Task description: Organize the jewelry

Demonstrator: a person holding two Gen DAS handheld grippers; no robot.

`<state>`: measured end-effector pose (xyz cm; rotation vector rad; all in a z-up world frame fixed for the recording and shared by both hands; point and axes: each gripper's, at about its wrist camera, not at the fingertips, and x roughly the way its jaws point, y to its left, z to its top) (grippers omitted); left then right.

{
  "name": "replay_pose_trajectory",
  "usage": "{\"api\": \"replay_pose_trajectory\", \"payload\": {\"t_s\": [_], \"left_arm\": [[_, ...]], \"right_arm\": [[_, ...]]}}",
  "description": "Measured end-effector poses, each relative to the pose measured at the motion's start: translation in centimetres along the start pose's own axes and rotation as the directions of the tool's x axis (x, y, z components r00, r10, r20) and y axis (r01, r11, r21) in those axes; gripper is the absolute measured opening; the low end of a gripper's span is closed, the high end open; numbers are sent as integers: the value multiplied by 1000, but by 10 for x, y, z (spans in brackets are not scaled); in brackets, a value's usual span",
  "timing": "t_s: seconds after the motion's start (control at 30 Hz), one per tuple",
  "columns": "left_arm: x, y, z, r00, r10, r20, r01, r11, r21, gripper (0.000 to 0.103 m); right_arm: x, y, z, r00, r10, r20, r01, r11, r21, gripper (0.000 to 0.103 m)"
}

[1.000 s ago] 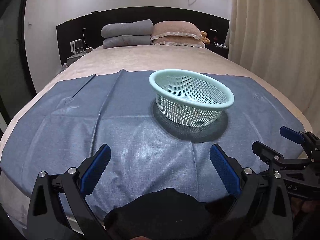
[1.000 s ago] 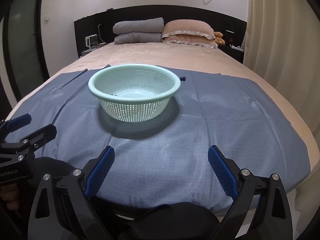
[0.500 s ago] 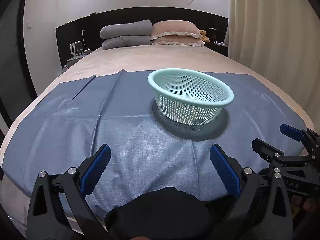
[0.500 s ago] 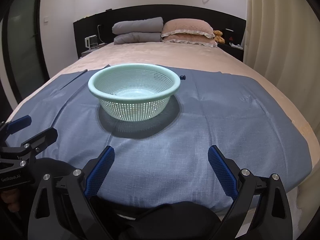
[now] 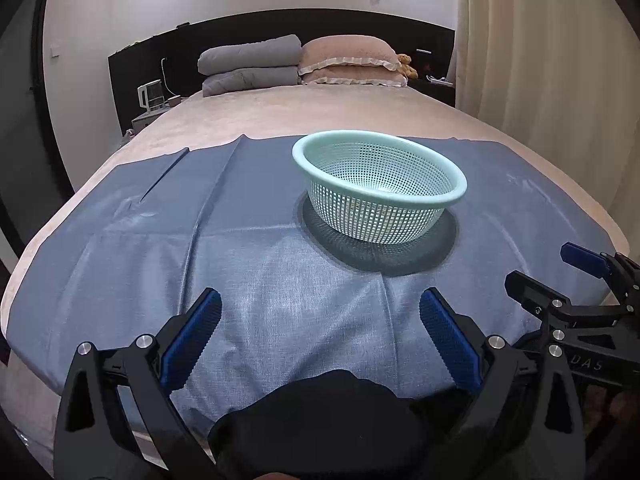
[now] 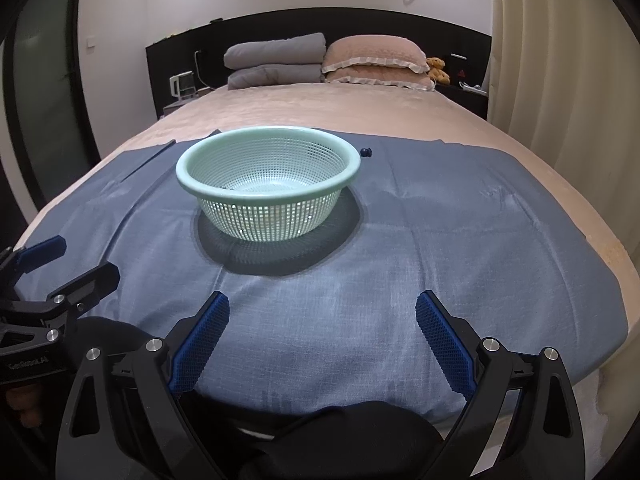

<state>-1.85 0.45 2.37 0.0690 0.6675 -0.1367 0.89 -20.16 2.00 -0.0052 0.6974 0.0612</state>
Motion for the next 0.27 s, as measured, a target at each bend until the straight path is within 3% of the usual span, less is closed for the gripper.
{"api": "replay_pose_trajectory", "payload": {"t_s": [0.27], "left_arm": [[1,0,-1,1000,-10,-8,10,1000,10,97]], "right_arm": [[0,-1,0,1000,2,-1,-2,1000,0,90]]}}
